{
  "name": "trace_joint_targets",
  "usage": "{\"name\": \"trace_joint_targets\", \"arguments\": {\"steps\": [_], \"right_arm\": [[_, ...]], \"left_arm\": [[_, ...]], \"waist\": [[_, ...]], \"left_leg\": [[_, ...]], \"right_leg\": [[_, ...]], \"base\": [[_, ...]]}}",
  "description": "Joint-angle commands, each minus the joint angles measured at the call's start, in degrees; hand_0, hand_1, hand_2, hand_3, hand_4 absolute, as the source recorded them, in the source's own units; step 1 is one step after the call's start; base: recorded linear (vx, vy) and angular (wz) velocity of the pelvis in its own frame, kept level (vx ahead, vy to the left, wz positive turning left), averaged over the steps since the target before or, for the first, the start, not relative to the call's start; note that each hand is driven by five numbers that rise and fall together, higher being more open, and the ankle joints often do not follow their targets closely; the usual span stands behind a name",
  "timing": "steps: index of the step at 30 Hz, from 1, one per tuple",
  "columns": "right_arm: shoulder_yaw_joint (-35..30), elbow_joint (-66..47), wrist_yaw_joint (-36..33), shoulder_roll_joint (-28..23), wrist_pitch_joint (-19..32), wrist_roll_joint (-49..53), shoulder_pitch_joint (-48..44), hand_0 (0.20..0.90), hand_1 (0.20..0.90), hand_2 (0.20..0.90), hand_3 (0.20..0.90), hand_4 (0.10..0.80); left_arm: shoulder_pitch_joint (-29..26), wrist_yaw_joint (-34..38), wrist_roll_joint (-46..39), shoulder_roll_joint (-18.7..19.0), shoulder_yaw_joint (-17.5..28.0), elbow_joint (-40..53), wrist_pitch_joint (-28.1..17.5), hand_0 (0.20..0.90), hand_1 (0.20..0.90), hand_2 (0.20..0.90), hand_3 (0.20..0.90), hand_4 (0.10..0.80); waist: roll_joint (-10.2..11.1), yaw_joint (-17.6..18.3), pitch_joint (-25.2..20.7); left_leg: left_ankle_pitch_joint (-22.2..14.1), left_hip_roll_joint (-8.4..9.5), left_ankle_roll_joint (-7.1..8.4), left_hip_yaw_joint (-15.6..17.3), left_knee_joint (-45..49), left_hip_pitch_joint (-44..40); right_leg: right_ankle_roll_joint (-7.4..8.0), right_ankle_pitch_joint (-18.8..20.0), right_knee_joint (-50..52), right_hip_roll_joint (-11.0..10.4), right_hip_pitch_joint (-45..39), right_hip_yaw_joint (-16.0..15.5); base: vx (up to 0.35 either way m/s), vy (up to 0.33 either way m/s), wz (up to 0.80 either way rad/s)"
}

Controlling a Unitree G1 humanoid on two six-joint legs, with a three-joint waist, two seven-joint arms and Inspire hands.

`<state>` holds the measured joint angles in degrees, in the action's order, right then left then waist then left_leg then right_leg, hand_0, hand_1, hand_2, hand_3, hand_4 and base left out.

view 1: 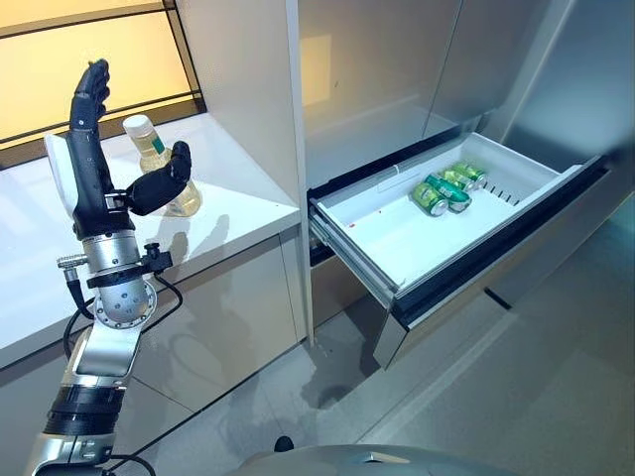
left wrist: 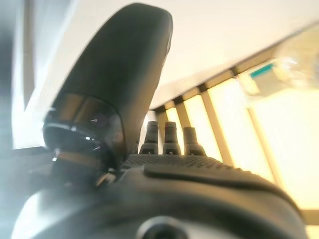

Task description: Put drinks into fridge and close the fridge

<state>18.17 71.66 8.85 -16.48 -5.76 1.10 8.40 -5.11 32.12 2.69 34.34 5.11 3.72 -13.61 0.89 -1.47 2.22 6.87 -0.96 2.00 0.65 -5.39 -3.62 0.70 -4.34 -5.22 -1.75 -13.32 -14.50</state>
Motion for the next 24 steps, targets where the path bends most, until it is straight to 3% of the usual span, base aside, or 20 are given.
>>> {"name": "trace_joint_targets", "arguments": {"steps": [1,14,24], "right_arm": [[-3.13,-1.39,0.41,1.27,1.27,2.38,-5.48,0.9,0.9,0.9,0.9,0.8],[-3.29,-1.27,0.7,1.02,0.59,1.68,-5.65,0.9,0.9,0.9,0.9,0.8],[-3.17,-1.35,0.76,0.99,0.25,1.56,-5.73,0.9,0.9,0.9,0.9,0.8]], "left_arm": [[-6.0,2.17,-1.0,1.92,3.53,0.06,0.23,0.9,0.9,0.9,0.9,0.8],[-7.9,-0.52,-7.19,1.66,1.9,-5.61,7.57,0.9,0.9,0.9,0.9,0.8],[-8.21,-0.56,-9.51,1.23,1.3,-9.27,10.58,0.9,0.9,0.9,0.9,0.8]], "waist": [[-0.36,-0.53,-0.09],[-0.86,0.22,-0.23],[-0.97,0.48,-0.24]], "left_leg": [[-10.76,1.71,-1.26,-0.53,0.39,-3.83],[-10.68,1.63,-1.17,-0.28,0.39,-4.26],[-10.69,1.62,-1.16,-0.3,0.39,-4.43]], "right_leg": [[2.89,1.1,0.9,-0.22,4.55,3.58],[3.13,1.19,0.92,-0.16,4.33,3.98],[3.14,1.18,1.02,-0.17,4.35,4.11]], "base": [[0.0,0.0,0.0],[0.0,0.0,0.0],[0.0,0.0,0.0]]}}
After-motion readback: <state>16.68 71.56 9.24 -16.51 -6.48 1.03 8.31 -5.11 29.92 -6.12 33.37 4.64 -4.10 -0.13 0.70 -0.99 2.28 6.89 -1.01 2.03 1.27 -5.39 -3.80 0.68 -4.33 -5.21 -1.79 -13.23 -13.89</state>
